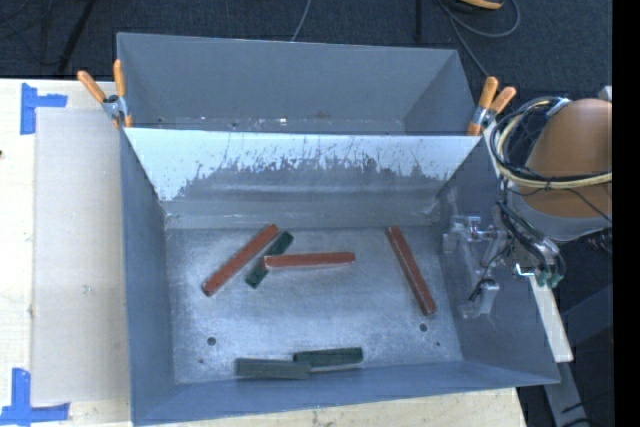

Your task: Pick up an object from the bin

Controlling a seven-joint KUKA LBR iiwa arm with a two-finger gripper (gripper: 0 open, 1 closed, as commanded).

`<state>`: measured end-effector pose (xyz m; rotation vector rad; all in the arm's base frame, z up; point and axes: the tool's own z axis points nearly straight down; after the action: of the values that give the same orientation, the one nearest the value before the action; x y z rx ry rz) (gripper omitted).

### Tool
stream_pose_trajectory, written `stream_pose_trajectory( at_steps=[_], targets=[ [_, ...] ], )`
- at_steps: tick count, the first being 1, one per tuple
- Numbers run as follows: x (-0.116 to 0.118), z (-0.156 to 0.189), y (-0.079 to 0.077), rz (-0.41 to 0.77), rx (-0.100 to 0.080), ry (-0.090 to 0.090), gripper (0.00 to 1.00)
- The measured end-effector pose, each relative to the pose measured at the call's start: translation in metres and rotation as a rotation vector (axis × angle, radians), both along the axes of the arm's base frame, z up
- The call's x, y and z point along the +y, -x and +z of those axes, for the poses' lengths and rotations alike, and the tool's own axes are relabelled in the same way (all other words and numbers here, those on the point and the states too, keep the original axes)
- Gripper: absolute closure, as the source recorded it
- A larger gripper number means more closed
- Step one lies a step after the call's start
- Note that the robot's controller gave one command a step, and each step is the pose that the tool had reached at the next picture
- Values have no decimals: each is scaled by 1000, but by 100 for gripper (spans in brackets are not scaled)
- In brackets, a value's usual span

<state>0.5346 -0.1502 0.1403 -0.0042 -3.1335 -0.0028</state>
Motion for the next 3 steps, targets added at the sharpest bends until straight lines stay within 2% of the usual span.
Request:
stream_pose_trajectory(
  at_steps=[1,2,3],
  targets=[
    [10,-71,-14,793,-9,-14,0],
    [36,-40,-24,1025,-12,-3,0],
    [54,-41,-40,1191,-11,-5,0]
  ],
)
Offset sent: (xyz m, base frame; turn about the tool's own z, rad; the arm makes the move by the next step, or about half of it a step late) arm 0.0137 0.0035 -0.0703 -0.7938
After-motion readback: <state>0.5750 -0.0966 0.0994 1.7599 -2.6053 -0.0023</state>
